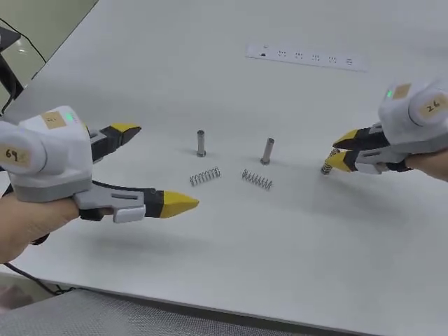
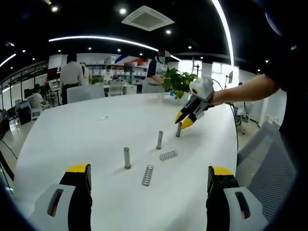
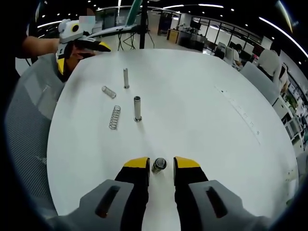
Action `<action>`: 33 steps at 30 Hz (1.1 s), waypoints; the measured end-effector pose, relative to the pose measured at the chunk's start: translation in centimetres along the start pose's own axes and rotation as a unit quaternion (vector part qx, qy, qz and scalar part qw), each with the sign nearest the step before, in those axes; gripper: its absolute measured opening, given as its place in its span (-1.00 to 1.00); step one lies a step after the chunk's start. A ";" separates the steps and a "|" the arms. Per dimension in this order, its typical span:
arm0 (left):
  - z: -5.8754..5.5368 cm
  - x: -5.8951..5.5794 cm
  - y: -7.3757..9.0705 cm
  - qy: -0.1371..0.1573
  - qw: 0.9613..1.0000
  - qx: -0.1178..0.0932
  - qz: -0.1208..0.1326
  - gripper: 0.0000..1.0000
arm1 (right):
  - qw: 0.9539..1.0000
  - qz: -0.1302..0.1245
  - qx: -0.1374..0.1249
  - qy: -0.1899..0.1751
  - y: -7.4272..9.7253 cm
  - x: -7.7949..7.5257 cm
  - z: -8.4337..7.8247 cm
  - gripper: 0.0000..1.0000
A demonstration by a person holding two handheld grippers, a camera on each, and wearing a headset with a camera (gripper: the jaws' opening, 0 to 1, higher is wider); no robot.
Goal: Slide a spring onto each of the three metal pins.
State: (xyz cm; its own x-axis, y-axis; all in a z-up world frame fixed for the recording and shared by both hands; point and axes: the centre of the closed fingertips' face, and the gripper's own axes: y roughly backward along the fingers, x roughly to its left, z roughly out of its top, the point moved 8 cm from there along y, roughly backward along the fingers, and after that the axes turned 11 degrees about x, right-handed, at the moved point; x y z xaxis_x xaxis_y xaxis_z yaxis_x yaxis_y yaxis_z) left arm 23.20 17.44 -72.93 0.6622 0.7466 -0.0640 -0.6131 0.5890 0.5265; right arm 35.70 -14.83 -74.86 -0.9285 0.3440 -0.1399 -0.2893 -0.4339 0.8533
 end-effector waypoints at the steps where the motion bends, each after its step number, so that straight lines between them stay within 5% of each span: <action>1: 0.0 0.0 0.0 0.000 1.000 -0.001 0.000 0.96 | 1.000 -0.001 -0.001 -0.001 0.0 0.0 0.0 -0.61; 10: 0.4 -0.1 0.1 -0.004 1.000 -0.001 -0.002 0.96 | 1.000 0.003 -0.009 -0.016 0.2 0.3 0.3 -0.46; 33: 0.4 0.1 0.3 -0.005 1.000 -0.001 -0.004 0.96 | 0.999 -0.009 -0.046 -0.012 2.5 1.5 1.5 -0.43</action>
State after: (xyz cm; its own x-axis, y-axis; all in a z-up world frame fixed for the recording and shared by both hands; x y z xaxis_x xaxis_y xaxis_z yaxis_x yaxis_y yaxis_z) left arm 23.24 17.61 -72.44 0.6711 0.7390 -0.0590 -0.6090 0.5948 0.5247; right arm 33.96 -14.15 -72.18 -0.9173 0.3720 -0.1424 -0.3276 -0.5013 0.8009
